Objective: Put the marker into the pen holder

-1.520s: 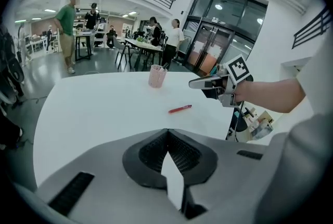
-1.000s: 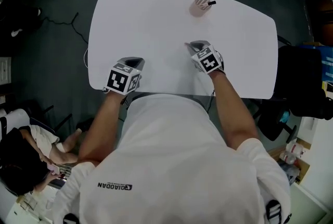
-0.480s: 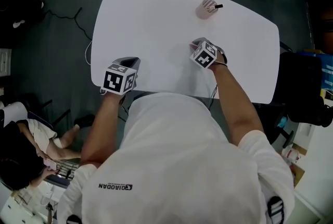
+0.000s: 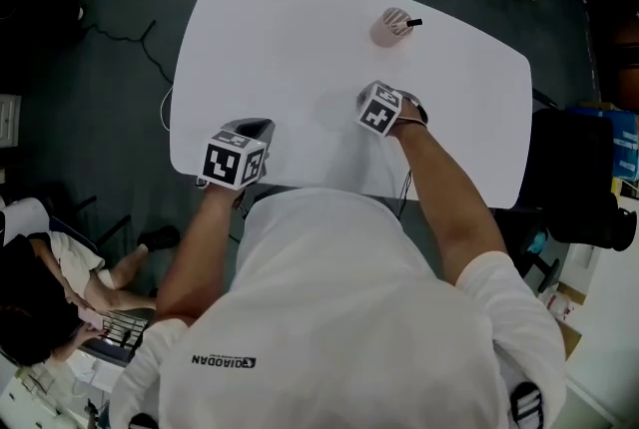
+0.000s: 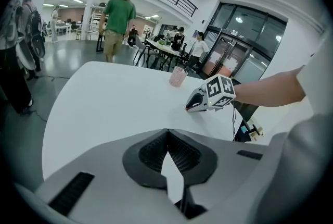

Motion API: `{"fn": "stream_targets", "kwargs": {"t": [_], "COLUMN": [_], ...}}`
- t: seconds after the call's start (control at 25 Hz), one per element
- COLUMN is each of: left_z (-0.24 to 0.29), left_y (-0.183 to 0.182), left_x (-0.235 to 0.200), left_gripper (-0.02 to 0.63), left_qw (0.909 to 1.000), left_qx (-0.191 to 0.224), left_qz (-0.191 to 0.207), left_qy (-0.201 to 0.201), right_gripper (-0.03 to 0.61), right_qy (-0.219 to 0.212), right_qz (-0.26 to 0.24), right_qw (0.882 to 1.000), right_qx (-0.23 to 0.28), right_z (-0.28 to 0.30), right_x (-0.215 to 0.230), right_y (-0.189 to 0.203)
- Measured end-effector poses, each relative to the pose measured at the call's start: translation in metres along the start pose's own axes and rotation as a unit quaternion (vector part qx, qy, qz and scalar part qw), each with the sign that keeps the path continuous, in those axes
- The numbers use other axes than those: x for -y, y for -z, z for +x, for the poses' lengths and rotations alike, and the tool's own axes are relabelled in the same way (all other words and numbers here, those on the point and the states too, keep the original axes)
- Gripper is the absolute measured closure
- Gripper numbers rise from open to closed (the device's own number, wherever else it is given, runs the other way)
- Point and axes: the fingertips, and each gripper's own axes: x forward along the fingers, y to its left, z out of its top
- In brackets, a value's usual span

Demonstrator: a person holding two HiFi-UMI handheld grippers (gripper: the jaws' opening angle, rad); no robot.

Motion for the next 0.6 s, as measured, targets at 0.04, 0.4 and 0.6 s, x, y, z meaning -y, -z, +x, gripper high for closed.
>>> {"fn": "stream_targets", "kwargs": {"t": [0.04,0.4,0.6], "left_z": [0.002,0.009,0.012], "left_y": [0.000,-0.007,-0.009], "left_x": [0.003,0.022,0.026], "left_gripper": [0.588,0.588,0.588], "left_qw": [1.0000,0.9998,0.9997], "left_qx": [-0.001,-0.003,-0.005], "left_qz": [0.002,0.019,0.021], "left_qy": [0.001,0.007,0.007], "right_gripper": [0.514,0.514,0.514], "right_qy": [0.001,0.007,0.033], "right_qz": [0.003,0.088,0.181], "right_qw": [1.000,0.995,0.970], "right_qx": [-0.001,0.051,0.156], "right_z": [0.000,-0.011,-0.059], "right_x": [-0.001,0.001,0.021], "right_y": [0.001,0.001,-0.005]}}
